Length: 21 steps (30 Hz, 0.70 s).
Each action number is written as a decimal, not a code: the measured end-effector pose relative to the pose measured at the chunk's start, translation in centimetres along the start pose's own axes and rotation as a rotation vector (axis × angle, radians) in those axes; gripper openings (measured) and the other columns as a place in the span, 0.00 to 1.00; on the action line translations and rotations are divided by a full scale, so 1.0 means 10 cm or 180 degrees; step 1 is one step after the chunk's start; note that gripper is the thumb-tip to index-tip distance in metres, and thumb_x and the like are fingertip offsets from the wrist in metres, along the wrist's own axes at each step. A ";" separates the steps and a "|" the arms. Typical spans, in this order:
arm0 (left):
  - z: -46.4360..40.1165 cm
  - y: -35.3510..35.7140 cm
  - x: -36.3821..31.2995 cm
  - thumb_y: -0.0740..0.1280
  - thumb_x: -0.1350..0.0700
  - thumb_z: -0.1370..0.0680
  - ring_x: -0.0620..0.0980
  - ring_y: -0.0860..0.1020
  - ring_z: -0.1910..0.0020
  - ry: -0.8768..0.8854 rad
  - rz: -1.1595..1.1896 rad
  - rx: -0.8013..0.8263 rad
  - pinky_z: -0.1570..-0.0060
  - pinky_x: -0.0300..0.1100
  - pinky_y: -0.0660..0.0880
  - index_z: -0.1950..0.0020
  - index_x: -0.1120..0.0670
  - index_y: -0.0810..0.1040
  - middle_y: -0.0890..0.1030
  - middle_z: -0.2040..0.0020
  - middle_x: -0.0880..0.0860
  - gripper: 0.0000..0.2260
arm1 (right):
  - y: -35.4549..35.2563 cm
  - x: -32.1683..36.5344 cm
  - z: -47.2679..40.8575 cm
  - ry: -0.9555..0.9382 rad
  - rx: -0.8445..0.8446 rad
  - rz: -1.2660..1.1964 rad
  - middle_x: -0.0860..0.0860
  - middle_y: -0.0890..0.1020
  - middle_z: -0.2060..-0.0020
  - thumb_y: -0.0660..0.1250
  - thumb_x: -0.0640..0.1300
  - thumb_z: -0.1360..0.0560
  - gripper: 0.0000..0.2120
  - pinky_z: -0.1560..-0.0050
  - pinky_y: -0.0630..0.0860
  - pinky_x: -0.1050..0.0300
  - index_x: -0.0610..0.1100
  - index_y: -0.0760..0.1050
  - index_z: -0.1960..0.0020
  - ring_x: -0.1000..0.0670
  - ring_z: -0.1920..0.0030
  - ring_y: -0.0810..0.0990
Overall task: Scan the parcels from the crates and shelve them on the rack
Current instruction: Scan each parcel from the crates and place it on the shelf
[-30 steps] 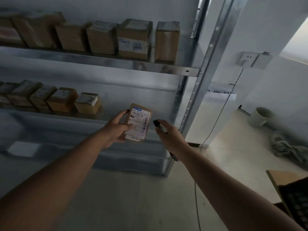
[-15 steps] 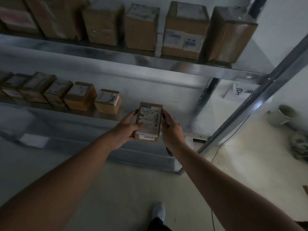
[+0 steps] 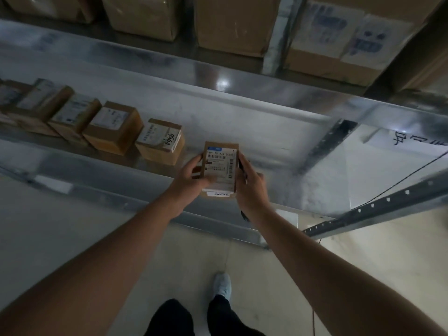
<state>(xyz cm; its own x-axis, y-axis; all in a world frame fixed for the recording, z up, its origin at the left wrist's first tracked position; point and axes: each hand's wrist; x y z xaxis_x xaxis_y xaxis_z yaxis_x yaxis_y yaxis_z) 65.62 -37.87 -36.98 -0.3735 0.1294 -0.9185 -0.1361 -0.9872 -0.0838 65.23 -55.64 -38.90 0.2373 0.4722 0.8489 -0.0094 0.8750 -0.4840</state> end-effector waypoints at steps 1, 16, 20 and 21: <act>-0.05 -0.01 0.02 0.76 0.59 0.23 0.50 0.82 0.38 0.0018 0.0001 0.0004 0.33 0.59 0.77 0.28 0.40 0.75 0.85 0.41 0.46 0.26 | 0.02 0.01 -0.05 0.0009 -0.0002 0.0011 0.42 0.77 0.37 0.54 0.52 0.10 0.22 0.41 0.84 0.45 0.65 0.62 0.17 0.45 0.42 0.82; -0.93 -0.35 0.26 0.73 0.59 0.19 0.44 0.77 0.35 0.0394 -0.0385 -0.0114 0.29 0.51 0.75 0.18 0.42 0.66 0.76 0.30 0.48 0.32 | 0.73 -0.10 -0.70 0.0475 -0.0676 -0.0113 0.47 0.72 0.41 0.53 0.59 0.12 0.21 0.37 0.80 0.45 0.71 0.63 0.20 0.55 0.51 0.75; -1.03 -0.37 0.24 0.71 0.59 0.18 0.44 0.77 0.36 0.0534 -0.0541 -0.0131 0.31 0.47 0.74 0.19 0.44 0.67 0.79 0.33 0.47 0.30 | 0.79 -0.06 -0.80 0.0451 -0.0748 -0.0169 0.46 0.75 0.40 0.53 0.59 0.12 0.20 0.39 0.82 0.43 0.69 0.65 0.20 0.50 0.49 0.80; -1.04 -0.38 0.24 0.71 0.59 0.18 0.44 0.77 0.36 0.0559 -0.0587 -0.0122 0.31 0.46 0.74 0.18 0.45 0.66 0.79 0.34 0.46 0.30 | 0.80 -0.05 -0.82 0.0458 -0.0749 -0.0177 0.46 0.76 0.39 0.53 0.58 0.12 0.20 0.39 0.83 0.42 0.69 0.66 0.21 0.48 0.47 0.81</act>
<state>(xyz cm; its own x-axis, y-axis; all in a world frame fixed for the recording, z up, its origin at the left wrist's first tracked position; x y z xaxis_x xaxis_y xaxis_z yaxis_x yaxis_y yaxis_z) 74.81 -34.79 -42.87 -0.1802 0.2926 -0.9391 -0.1509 -0.9517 -0.2675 72.97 -49.76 -44.93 0.3668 0.3894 0.8449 0.2293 0.8423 -0.4877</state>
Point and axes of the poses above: each hand's wrist, its own z-axis away from the middle knuckle, its own y-axis out of the palm, x = y × z
